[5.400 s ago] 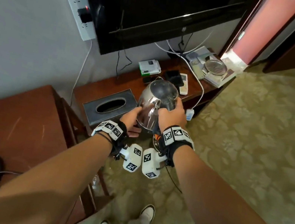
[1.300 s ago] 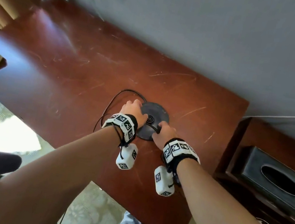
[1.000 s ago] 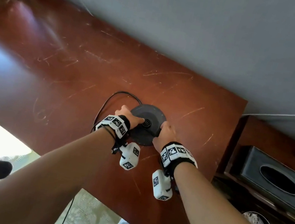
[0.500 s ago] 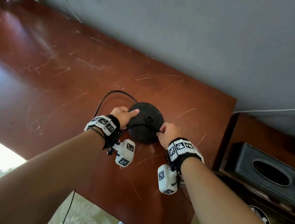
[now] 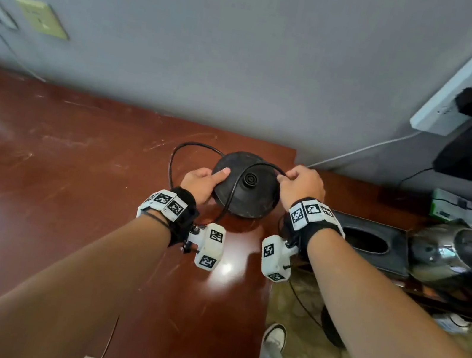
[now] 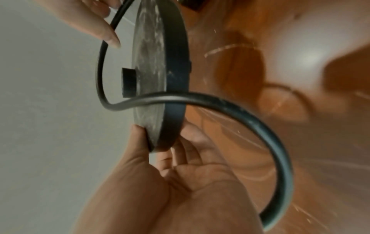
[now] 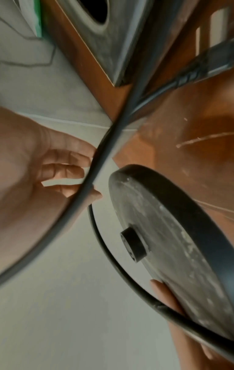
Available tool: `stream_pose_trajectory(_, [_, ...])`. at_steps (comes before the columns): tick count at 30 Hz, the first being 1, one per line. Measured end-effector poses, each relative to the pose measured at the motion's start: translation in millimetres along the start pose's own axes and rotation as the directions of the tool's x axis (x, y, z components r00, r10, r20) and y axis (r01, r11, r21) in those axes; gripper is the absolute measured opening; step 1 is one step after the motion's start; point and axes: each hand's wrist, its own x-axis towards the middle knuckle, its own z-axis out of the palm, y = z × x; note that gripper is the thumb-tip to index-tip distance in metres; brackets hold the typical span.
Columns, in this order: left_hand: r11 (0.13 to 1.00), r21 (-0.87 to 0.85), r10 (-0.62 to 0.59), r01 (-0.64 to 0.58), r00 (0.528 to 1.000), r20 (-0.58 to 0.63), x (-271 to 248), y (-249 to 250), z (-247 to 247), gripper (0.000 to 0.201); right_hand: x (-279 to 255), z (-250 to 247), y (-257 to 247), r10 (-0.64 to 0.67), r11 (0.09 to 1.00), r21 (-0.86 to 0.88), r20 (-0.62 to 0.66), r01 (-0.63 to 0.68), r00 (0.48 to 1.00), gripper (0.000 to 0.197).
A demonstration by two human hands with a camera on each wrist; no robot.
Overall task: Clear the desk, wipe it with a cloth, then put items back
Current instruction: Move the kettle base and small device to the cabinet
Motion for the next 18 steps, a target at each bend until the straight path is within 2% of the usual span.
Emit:
stream_pose_trajectory(5, [1.0, -0.027, 0.012, -0.01, 0.997, 0.082, -14.8, 8.0, 73.9, 0.038, 22.9, -47.3, 55.6, 0.086, 0.99, 0.12, -0.147, -0.069, 0.985, 0.012])
stream_pose_trajectory(9, [1.0, 0.02, 0.016, -0.019, 0.99, 0.139, -23.0, 7.2, 132.2, 0.037, 37.6, -80.5, 99.6, 0.13, 0.977, 0.194, -0.196, -0.091, 0.972, 0.013])
stream_pose_trajectory(13, [0.999, 0.015, -0.041, 0.039, 0.984, 0.175, -22.8, 0.8, 188.3, 0.037, 53.9, -107.9, 144.8, 0.109, 0.984, 0.161, -0.206, -0.076, 0.972, 0.014])
stream_pose_trajectory(18, [0.996, 0.0, -0.091, 0.092, 0.978, 0.187, -14.4, -17.5, 250.0, 0.036, 73.0, -124.6, 195.4, 0.059, 0.997, 0.067, -0.151, -0.049, 0.987, 0.016])
